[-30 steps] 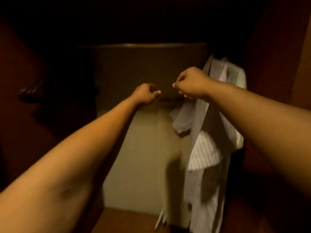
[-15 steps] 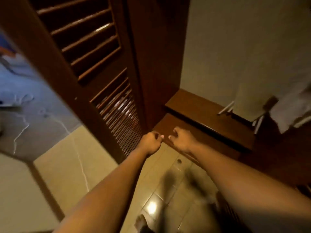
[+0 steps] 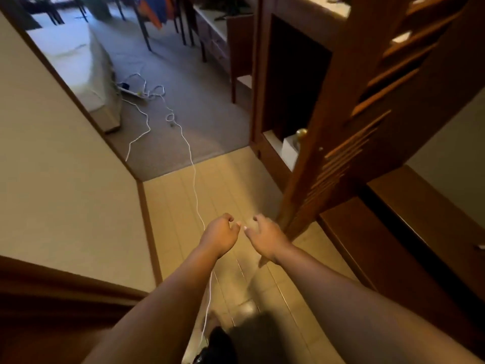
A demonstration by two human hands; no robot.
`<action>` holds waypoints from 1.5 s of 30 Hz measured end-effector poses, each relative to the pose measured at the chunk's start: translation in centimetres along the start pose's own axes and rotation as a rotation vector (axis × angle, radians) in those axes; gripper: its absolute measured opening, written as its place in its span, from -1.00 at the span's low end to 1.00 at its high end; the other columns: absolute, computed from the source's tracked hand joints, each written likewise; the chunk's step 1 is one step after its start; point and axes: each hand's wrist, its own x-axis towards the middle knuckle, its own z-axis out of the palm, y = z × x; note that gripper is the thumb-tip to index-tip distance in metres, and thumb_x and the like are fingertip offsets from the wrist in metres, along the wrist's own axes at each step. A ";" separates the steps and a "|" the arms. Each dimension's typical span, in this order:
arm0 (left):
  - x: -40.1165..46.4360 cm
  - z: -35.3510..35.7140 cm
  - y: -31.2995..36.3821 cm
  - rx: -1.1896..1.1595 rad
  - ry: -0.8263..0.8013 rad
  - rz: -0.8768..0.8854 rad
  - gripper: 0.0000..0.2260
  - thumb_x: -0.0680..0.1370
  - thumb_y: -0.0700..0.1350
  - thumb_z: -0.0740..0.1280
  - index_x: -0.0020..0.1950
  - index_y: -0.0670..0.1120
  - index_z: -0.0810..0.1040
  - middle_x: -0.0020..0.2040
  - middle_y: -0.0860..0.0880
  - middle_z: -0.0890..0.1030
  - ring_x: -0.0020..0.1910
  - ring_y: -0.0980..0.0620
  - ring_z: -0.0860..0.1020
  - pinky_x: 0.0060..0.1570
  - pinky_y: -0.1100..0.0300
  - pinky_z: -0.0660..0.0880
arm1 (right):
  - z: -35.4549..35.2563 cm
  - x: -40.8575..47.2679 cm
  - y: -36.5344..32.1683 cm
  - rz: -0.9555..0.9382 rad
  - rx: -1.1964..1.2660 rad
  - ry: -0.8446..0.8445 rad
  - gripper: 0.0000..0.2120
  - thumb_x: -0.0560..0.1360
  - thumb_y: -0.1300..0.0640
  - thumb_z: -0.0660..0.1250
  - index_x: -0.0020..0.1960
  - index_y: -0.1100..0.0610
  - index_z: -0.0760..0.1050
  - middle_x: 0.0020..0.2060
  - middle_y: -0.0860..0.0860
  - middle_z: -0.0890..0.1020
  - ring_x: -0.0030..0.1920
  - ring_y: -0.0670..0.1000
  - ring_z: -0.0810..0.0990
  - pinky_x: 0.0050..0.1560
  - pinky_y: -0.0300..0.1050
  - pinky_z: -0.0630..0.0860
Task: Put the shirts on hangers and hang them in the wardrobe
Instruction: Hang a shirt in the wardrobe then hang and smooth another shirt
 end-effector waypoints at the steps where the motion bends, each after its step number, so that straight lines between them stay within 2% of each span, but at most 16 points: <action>1: 1.4 -1.9 -1.0 0.000 0.019 -0.009 -0.62 0.62 0.02 0.20 0.37 -0.14 0.41 0.24 -0.15 0.56 0.21 -0.10 0.52 0.11 0.15 0.42 | 0.6 1.6 -1.9 -0.006 -0.003 -0.008 -0.49 0.59 -0.11 0.17 0.45 0.13 0.27 0.39 0.14 0.39 0.36 0.15 0.39 0.28 -0.05 0.36; 7: 9.7 -11.8 -4.8 0.014 0.090 -0.046 -0.61 0.61 0.03 0.22 0.37 -0.13 0.41 0.25 -0.15 0.55 0.22 -0.10 0.51 0.14 0.12 0.44 | 1.9 11.1 -11.6 -0.039 0.025 -0.007 -0.48 0.59 -0.12 0.17 0.46 0.11 0.25 0.40 0.14 0.38 0.38 0.14 0.37 0.29 -0.03 0.35; 15: 23.4 -20.1 -4.6 0.012 0.162 -0.044 -0.60 0.62 0.04 0.22 0.40 -0.11 0.38 0.30 -0.12 0.51 0.26 -0.07 0.48 0.18 0.08 0.43 | -0.3 26.0 -18.4 -0.052 -0.001 0.020 -0.40 0.59 -0.13 0.18 0.53 0.09 0.13 0.47 0.13 0.28 0.43 0.15 0.31 0.34 0.04 0.33; 21: 37.7 -26.5 -2.3 0.044 0.194 -0.035 -0.63 0.62 0.04 0.21 0.35 -0.12 0.42 0.25 -0.12 0.53 0.21 -0.08 0.49 0.17 0.04 0.45 | -5.1 41.4 -23.5 -0.089 -0.066 0.008 -0.39 0.59 -0.13 0.18 0.52 0.13 0.13 0.47 0.15 0.26 0.45 0.16 0.27 0.37 0.01 0.28; 25: 46.8 -31.6 -0.2 0.044 0.187 -0.090 -0.66 0.62 0.04 0.20 0.30 -0.14 0.44 0.20 -0.14 0.53 0.17 -0.12 0.50 0.16 0.00 0.46 | -9.9 51.4 -28.5 -0.103 -0.095 -0.020 -0.38 0.58 -0.15 0.18 0.52 0.11 0.14 0.47 0.14 0.27 0.43 0.15 0.31 0.36 0.01 0.30; 31: 60.5 -36.8 3.7 0.012 0.209 -0.079 -0.65 0.62 0.04 0.21 0.27 -0.17 0.45 0.19 -0.17 0.55 0.17 -0.14 0.50 0.14 0.05 0.45 | -16.2 64.0 -34.0 -0.122 -0.137 -0.027 -0.38 0.59 -0.16 0.17 0.54 0.07 0.10 0.49 0.12 0.24 0.44 0.14 0.30 0.38 0.03 0.30; 35: 70.2 -40.1 5.8 0.015 0.187 -0.063 -0.65 0.62 0.05 0.20 0.29 -0.14 0.44 0.18 -0.15 0.55 0.14 -0.11 0.52 0.12 0.05 0.47 | -19.6 72.8 -37.0 -0.081 -0.112 -0.028 -0.38 0.59 -0.16 0.17 0.55 0.03 0.06 0.50 0.10 0.22 0.43 0.13 0.31 0.36 0.04 0.34; 45: 95.9 -50.9 10.1 0.094 0.097 0.034 -0.58 0.62 0.10 0.18 0.39 -0.11 0.37 0.27 -0.11 0.51 0.22 -0.08 0.48 0.19 0.01 0.44 | -26.8 95.2 -46.0 0.060 -0.017 0.044 -0.36 0.59 -0.18 0.15 0.56 -0.02 0.01 0.54 0.07 0.11 0.50 0.14 0.19 0.39 0.07 0.28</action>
